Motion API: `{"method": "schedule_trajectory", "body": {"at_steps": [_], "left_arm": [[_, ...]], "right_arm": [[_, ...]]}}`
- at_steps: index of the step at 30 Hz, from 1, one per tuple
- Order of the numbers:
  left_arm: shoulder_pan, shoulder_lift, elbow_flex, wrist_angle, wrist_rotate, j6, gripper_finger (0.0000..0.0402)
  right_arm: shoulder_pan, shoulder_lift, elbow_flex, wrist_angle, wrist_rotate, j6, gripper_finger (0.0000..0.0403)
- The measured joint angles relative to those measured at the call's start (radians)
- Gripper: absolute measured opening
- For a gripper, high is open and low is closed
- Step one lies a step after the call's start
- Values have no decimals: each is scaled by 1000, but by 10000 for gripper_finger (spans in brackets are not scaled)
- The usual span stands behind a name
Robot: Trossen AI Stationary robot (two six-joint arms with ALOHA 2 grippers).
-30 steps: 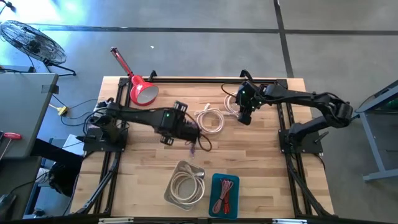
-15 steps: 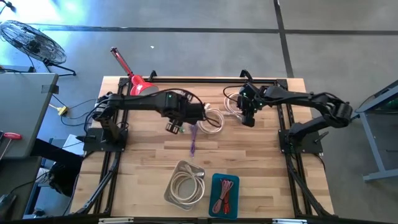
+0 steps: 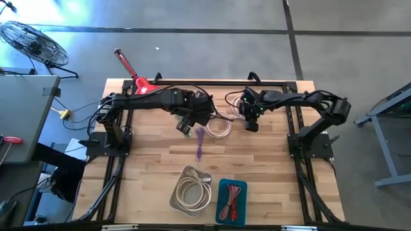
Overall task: Pick & Place USB Port
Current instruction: Put the light brown HDMI cable into the white bin
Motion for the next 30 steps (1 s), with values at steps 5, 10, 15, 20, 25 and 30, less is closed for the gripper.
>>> {"method": "schedule_trajectory", "body": {"at_steps": [5, 10, 15, 20, 25, 30], "left_arm": [[0, 0, 0, 46, 122, 88, 197], [0, 0, 0, 83, 182, 107, 197], [0, 1, -53, 100, 182, 95, 197], [-2, -25, -151, 118, 182, 72, 197], [-2, -54, -225, 151, 196, 49, 197], [-12, -92, -277, 173, 209, 27, 197]], "right_arm": [[0, 6, 0, 4, 42, 8, 83], [0, 6, 0, 20, 47, 9, 83], [0, 6, 0, 26, 32, 12, 83], [1, 6, 1, 28, 26, 11, 83], [1, 6, 2, 44, 26, 10, 83], [1, 15, 2, 47, 24, 15, 83]]}}
